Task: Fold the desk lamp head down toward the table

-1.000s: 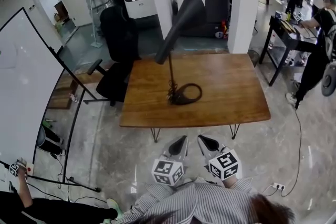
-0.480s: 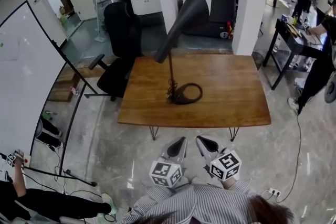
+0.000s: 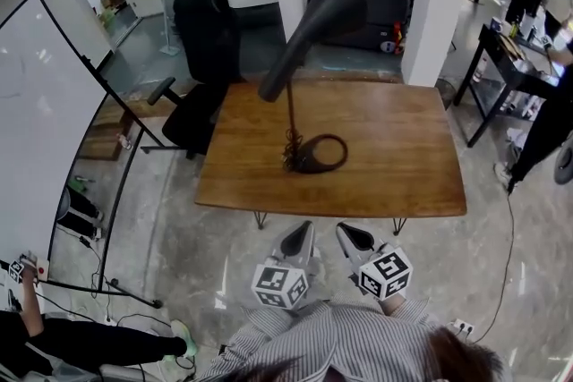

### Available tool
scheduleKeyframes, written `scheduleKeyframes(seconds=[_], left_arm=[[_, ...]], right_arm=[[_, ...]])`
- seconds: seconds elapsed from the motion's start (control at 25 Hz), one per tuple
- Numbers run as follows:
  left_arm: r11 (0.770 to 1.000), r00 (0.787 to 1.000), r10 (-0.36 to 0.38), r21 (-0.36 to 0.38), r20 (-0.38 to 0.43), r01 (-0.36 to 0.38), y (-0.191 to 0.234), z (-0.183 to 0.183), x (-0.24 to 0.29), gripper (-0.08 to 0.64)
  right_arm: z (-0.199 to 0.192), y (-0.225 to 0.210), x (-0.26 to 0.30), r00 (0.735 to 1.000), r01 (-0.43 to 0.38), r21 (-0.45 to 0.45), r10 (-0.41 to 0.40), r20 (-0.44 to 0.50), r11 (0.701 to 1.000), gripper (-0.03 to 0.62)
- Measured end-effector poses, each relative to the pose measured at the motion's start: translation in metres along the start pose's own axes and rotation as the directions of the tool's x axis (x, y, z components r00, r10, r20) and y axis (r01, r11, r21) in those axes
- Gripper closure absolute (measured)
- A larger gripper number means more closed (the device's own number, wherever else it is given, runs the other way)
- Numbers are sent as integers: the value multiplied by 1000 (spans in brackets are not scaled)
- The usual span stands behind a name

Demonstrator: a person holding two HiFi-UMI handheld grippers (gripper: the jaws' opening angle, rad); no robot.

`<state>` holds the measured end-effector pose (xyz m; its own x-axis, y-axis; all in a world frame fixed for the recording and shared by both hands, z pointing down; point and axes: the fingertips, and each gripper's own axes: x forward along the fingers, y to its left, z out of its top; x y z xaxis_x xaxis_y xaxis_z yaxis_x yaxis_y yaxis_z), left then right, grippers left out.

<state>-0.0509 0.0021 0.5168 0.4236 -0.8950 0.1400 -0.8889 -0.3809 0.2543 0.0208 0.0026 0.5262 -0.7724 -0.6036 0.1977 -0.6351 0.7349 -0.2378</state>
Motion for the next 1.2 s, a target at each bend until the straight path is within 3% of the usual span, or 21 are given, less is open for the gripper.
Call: scheduleKeyframes(seconds=[0.32, 0.92, 1.2], left_arm=[[996, 1000, -15, 89, 24, 12, 52, 43, 58, 557], [985, 993, -75, 162, 92, 59, 126, 101, 123, 522], [960, 989, -76, 277, 124, 39, 134, 136, 135, 466]], right_arm=[[35, -42, 69, 1000, 16, -41, -15, 7, 999, 591], [85, -74, 173, 999, 6, -155, 3, 53, 988, 589], [115, -83, 195, 996, 4, -223, 15, 82, 975, 570]])
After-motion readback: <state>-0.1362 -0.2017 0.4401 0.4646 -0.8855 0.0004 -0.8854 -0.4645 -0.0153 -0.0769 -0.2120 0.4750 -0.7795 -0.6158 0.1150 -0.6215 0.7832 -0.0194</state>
